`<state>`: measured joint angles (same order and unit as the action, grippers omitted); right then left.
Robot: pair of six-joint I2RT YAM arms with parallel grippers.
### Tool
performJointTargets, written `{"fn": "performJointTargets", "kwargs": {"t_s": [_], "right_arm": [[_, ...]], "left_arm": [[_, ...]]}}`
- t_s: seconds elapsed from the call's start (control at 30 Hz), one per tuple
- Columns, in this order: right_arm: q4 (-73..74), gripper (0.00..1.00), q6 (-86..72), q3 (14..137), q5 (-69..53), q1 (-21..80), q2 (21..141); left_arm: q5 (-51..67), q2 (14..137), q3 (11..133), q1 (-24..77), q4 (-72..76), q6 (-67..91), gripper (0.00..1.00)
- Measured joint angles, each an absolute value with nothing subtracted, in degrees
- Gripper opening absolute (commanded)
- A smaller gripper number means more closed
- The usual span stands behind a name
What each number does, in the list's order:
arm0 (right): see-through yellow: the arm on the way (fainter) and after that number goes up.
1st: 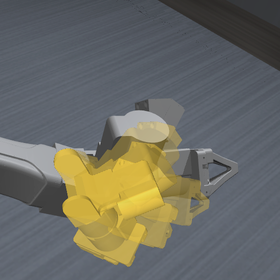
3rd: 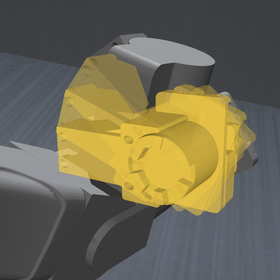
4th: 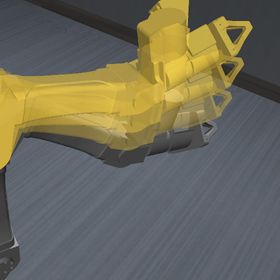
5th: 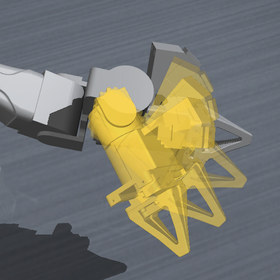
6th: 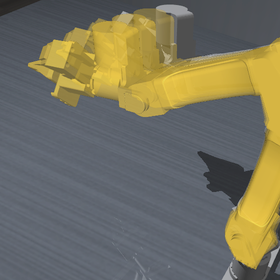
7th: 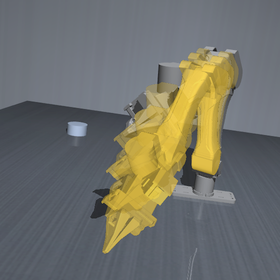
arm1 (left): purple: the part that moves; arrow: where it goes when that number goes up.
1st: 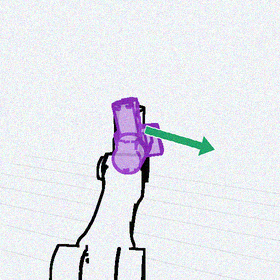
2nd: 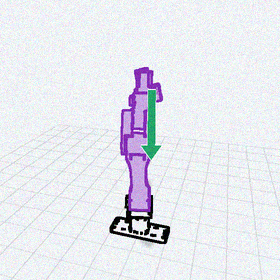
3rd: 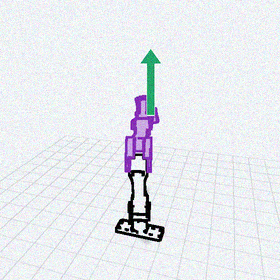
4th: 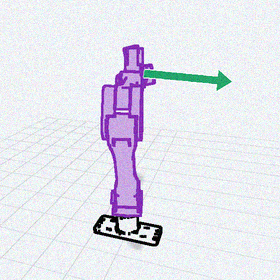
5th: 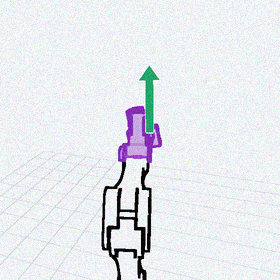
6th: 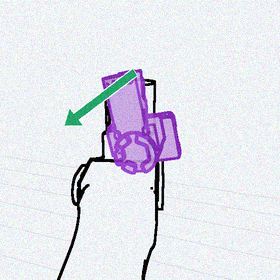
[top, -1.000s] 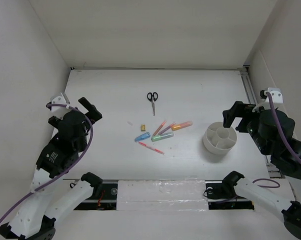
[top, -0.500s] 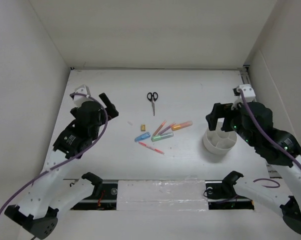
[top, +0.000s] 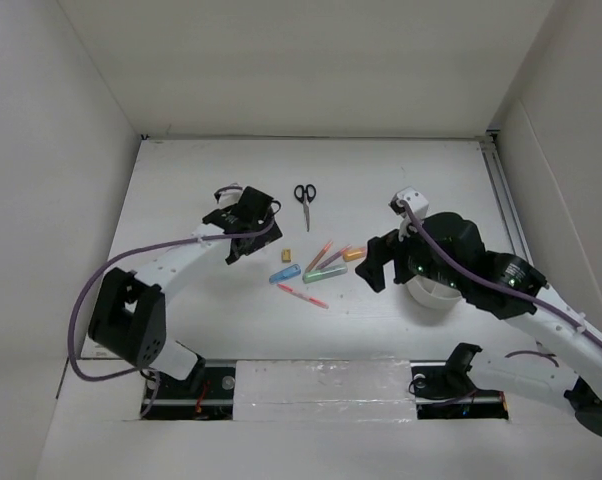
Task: Sort the stationery into containers
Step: Pick up the pen cap from the center of the board.
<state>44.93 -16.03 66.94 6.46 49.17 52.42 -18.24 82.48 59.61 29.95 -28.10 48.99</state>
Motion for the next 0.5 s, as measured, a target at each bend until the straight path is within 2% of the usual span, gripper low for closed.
{"fn": "performJointTargets", "kwargs": {"t_s": [0.27,0.5], "right_arm": [[42.52,0.96,-16.69,62.98,3.84,52.01,48.49],[41.78,0.94,-17.74,59.9,2.28,52.97,45.71]], "left_arm": [[-18.98,96.62,64.2,29.52,-26.96,53.12,0.98],[-20.43,101.3,68.69,28.97,-27.77,57.74,0.95]]}}
